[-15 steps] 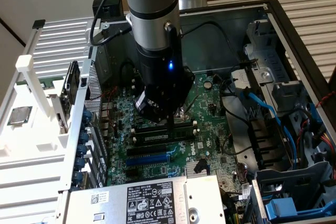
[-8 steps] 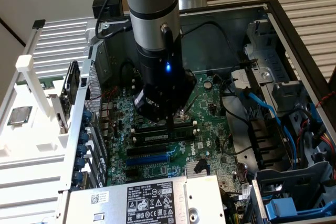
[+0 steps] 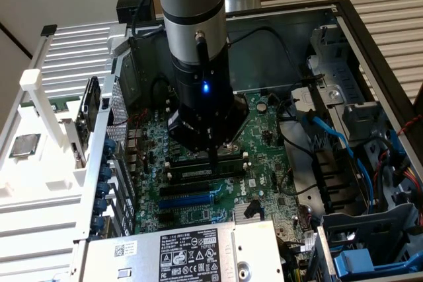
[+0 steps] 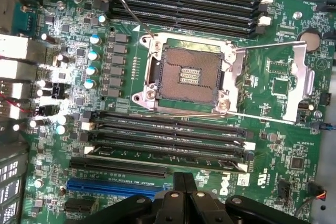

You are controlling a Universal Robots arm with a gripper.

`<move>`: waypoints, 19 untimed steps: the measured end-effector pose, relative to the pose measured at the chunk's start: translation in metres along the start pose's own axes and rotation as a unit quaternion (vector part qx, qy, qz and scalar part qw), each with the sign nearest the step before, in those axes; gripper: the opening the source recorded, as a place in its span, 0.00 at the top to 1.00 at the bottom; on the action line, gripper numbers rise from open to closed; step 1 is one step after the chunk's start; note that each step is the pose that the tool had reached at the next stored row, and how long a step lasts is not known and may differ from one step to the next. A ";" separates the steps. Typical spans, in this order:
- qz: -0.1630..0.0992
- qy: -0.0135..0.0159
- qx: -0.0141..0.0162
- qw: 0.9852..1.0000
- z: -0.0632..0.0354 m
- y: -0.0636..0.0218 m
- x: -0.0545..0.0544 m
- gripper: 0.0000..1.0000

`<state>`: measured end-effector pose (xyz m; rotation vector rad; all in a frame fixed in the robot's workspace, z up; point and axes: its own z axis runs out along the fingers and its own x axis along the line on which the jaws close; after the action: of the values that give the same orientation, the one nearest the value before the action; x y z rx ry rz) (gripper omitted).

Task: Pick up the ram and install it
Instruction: 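Press down the ram until it locks into place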

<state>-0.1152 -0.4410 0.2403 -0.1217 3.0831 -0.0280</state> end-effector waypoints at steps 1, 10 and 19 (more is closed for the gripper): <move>0.007 0.000 0.000 1.000 0.0000 0.0000 0.000 0.90; 0.070 0.001 0.004 0.998 0.0003 0.0000 0.000 0.90; 0.076 0.002 0.003 0.997 0.0003 -0.0001 0.000 0.90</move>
<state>-0.1153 -0.4411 0.2400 0.1136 3.0849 -0.0317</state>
